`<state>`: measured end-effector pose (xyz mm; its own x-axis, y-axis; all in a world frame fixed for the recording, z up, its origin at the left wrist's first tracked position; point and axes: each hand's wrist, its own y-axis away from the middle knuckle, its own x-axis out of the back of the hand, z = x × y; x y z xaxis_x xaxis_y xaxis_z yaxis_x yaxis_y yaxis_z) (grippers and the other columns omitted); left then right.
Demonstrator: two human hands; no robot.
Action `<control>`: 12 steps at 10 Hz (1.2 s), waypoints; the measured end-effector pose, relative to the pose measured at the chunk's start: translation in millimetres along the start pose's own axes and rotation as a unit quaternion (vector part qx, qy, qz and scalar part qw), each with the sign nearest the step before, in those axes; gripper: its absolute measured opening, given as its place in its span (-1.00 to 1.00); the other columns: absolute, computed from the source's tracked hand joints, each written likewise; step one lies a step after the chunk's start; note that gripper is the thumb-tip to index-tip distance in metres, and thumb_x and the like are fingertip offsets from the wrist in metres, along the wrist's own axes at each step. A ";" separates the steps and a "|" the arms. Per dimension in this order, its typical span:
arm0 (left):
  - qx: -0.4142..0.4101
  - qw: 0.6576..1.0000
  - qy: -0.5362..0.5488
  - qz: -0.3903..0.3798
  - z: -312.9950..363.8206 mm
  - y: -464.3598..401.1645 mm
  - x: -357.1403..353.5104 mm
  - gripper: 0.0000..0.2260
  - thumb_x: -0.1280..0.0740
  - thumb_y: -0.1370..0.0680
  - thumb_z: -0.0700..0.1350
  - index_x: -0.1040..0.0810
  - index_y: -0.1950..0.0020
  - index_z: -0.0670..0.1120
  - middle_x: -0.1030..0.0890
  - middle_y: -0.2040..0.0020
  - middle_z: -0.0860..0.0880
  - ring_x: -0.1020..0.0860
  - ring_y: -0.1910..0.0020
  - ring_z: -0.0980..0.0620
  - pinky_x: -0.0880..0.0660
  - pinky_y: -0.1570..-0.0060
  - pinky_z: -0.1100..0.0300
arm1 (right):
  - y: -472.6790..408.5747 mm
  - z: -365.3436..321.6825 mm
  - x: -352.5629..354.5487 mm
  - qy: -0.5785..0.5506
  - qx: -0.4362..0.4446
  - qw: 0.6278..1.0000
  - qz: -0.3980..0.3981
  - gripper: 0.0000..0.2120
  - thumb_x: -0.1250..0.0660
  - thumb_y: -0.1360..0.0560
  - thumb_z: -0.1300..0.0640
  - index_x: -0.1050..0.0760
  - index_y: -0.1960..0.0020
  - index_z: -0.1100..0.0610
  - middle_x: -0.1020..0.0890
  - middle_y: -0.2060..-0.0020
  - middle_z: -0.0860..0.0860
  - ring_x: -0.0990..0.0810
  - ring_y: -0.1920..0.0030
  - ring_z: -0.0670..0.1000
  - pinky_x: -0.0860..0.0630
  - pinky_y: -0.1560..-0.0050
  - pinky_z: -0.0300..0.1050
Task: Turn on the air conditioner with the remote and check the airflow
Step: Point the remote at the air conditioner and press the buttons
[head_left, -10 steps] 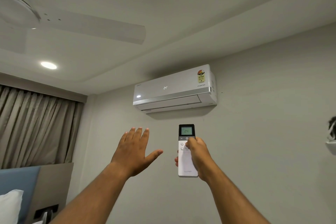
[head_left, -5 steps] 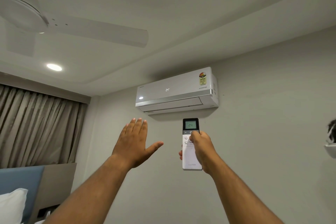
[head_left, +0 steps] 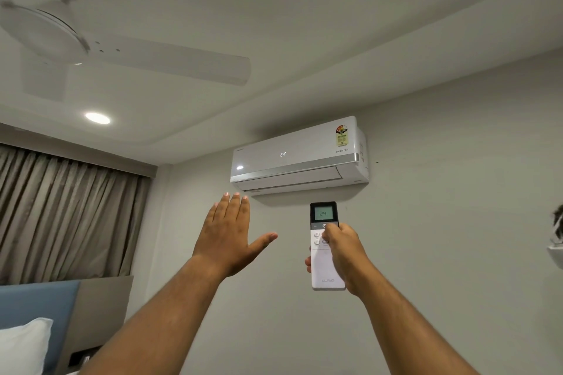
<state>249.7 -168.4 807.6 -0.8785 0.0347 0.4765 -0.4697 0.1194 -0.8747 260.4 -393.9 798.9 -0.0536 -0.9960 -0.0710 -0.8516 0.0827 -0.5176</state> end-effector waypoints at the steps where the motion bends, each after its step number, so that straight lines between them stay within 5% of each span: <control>1: 0.000 1.000 0.007 -0.003 2.6 -0.1 -3.3 -0.02 0.28 -0.32 0.50 0.14 -0.56 -0.13 0.08 -0.60 -0.13 0.15 -0.56 -0.11 0.20 -0.47 0.01 | -0.1 2.6 3.0 0.011 0.003 1.000 0.008 -0.89 -0.17 -0.56 0.15 -0.40 -0.05 0.14 -0.62 0.14 0.28 -0.68 0.42 0.16 -0.63 0.41 -0.02; 12: -0.005 0.999 -0.015 -0.033 -4.9 5.1 -34.0 -0.02 0.31 -0.33 0.50 0.13 -0.55 -0.12 0.08 -0.60 -0.13 0.15 -0.56 -0.11 0.19 -0.48 -0.01 | -14.4 13.1 -3.8 -0.046 -0.047 0.998 0.006 -0.75 -0.17 -0.51 0.17 -0.45 -0.11 0.28 -0.69 0.22 0.28 -0.68 0.42 0.19 -0.63 0.41 -0.02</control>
<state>277.7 -164.2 787.4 -0.8477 -0.0043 0.5305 -0.5265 0.1297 -0.8403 279.7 -390.9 795.5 -0.0208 -0.9875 -0.1565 -0.8963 0.0878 -0.4346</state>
